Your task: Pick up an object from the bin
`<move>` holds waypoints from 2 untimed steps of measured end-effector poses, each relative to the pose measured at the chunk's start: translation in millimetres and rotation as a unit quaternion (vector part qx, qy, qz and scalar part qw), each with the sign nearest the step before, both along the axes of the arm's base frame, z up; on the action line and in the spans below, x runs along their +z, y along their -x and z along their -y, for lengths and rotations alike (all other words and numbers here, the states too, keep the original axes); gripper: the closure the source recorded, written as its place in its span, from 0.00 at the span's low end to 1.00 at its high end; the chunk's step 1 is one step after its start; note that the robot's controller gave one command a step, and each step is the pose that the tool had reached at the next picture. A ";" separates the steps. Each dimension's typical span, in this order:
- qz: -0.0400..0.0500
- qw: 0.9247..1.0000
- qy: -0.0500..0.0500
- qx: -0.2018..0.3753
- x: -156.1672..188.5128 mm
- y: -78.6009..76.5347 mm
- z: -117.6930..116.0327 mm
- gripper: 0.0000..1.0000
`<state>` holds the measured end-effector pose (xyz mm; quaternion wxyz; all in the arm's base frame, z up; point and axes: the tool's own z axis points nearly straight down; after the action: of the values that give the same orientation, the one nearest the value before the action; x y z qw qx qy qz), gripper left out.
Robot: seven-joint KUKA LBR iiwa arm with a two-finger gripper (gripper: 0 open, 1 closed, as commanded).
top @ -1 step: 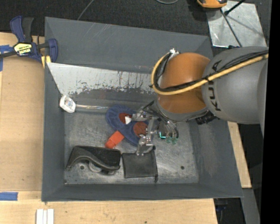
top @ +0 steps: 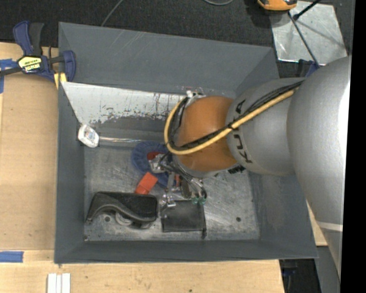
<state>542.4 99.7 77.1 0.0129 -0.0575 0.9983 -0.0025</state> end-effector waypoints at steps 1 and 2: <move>0.014 1.000 -0.005 -0.001 5.7 -6.9 -2.9 1.00; -0.007 0.959 0.003 0.284 16.8 -47.2 -14.0 1.00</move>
Offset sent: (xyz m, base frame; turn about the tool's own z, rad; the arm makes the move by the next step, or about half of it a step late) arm 0.0000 0.0000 0.0000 0.0000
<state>589.6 113.7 93.8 0.0056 -0.3387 0.9409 -0.0010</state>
